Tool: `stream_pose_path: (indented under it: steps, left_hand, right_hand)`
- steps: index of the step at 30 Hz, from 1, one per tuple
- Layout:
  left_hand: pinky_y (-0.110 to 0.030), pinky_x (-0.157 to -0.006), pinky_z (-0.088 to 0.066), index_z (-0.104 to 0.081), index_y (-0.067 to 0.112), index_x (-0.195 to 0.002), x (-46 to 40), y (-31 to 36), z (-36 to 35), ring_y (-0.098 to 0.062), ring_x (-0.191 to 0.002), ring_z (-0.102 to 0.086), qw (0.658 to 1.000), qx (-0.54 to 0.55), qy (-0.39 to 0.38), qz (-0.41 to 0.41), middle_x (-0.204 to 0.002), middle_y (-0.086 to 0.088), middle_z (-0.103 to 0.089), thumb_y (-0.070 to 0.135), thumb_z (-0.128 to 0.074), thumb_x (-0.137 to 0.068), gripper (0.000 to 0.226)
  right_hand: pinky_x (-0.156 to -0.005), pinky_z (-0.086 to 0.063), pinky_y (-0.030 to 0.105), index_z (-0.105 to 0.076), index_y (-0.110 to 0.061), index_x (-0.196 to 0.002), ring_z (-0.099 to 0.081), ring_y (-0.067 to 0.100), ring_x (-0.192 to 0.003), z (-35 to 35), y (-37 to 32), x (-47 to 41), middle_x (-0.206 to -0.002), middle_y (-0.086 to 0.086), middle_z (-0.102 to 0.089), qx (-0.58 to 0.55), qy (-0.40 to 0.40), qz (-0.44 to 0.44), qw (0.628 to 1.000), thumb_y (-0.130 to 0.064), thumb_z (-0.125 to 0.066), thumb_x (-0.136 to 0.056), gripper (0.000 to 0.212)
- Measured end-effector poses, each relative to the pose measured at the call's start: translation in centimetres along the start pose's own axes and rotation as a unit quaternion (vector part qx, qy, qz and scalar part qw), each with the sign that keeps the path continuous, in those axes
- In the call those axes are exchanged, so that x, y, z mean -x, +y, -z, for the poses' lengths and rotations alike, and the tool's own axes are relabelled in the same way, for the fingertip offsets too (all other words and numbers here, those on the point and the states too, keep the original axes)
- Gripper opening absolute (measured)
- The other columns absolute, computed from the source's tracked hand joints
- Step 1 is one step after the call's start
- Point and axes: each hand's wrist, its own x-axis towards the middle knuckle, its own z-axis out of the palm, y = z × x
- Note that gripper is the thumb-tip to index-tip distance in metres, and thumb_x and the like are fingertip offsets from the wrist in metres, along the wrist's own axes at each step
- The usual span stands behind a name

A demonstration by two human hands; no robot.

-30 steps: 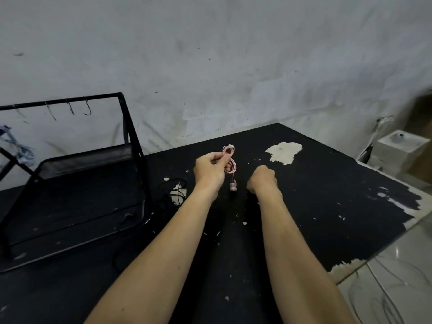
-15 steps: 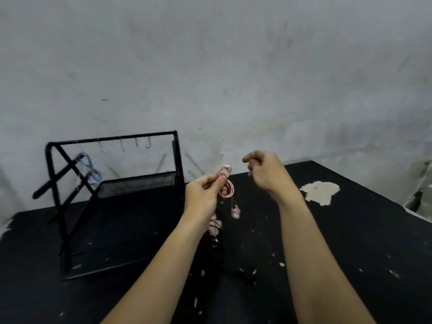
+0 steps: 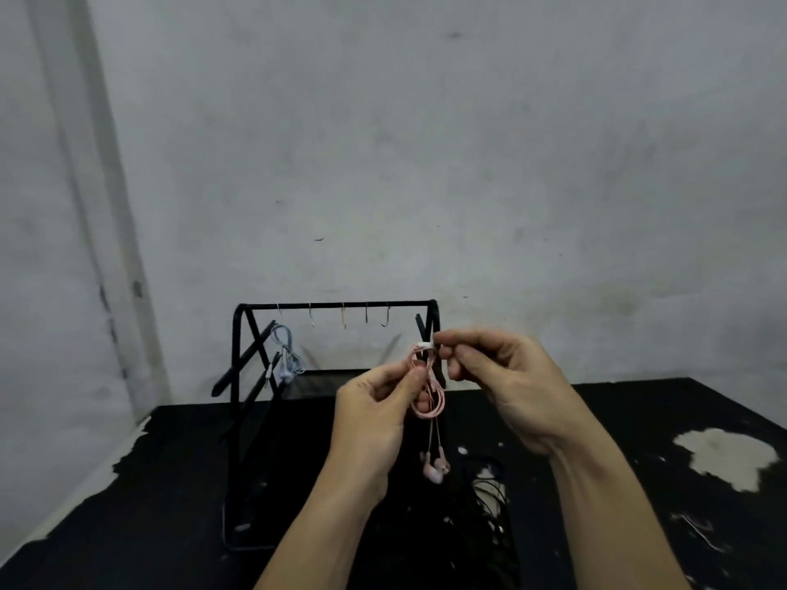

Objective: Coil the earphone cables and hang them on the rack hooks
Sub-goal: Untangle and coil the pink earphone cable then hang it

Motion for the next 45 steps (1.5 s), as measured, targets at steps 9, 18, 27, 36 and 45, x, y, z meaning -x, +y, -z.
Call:
stream_pose_path:
  steps: [9, 18, 27, 36, 45]
  left_hand:
    - [-0.029, -0.045, -0.05, -0.077, 0.012, -0.088, -1.2, -0.4, 1.1, -0.025, -0.053, -0.06, 0.999, 0.019, 0.008, 0.028, -0.079, -0.015, -0.073, 0.013, -0.069, -0.09, 0.008]
    - [-0.025, -0.055, -0.054, -0.076, 0.009, -0.091, -1.6, -0.6, 1.0, -0.011, -0.058, -0.064, 0.999, -0.026, 0.005, -0.04, -0.07, -0.006, -0.073, 0.009, -0.071, -0.087, 0.007]
    - [-0.05, -0.073, -0.06, -0.077, 0.014, -0.093, -1.6, -1.4, 1.1, -0.025, -0.072, -0.073, 0.992, -0.093, 0.016, -0.09, -0.082, -0.006, -0.077, 0.013, -0.074, -0.086, 0.007]
    - [-0.047, -0.046, -0.057, -0.076, 0.021, -0.09, -1.0, -1.2, 1.0, -0.041, -0.054, -0.068, 0.988, -0.132, 0.002, -0.083, -0.075, -0.008, -0.073, 0.016, -0.071, -0.089, 0.007]
    - [-0.027, -0.064, -0.057, -0.073, 0.024, -0.089, -1.7, -1.7, 1.2, -0.013, -0.062, -0.068, 0.973, -0.177, -0.005, -0.149, -0.075, -0.001, -0.074, 0.004, -0.073, -0.085, 0.021]
  right_hand:
    - [-0.08, -0.056, 0.022, -0.073, -0.002, -0.098, -0.075, 0.021, -0.084, -0.4, 0.3, 0.0, -0.086, 0.013, -0.077, 0.016, -0.045, 0.004, 0.999, -0.001, -0.067, -0.081, 0.019]
    - [-0.08, -0.056, 0.022, -0.076, -0.015, -0.091, -0.074, 0.013, -0.085, -0.7, 0.6, -0.6, -0.087, 0.001, -0.078, 0.153, -0.033, 0.023, 0.987, 0.0, -0.069, -0.088, 0.016]
    - [-0.06, -0.052, 0.02, -0.065, -0.004, -0.089, -0.065, 0.016, -0.061, -1.2, 0.0, -0.1, -0.07, 0.009, -0.07, 0.014, -0.008, -0.071, 0.997, -0.003, -0.077, -0.076, 0.018]
    - [-0.05, -0.047, 0.019, -0.058, -0.008, -0.081, -0.059, 0.013, -0.051, -1.6, 0.2, -0.4, -0.064, 0.007, -0.066, -0.063, 0.051, -0.164, 0.983, 0.005, -0.072, -0.082, 0.019]
    - [-0.046, -0.046, 0.017, -0.059, -0.011, -0.073, -0.055, 0.01, -0.045, -2.0, 0.4, -0.6, -0.062, 0.007, -0.066, -0.082, 0.097, -0.181, 0.975, 0.006, -0.069, -0.084, 0.022]
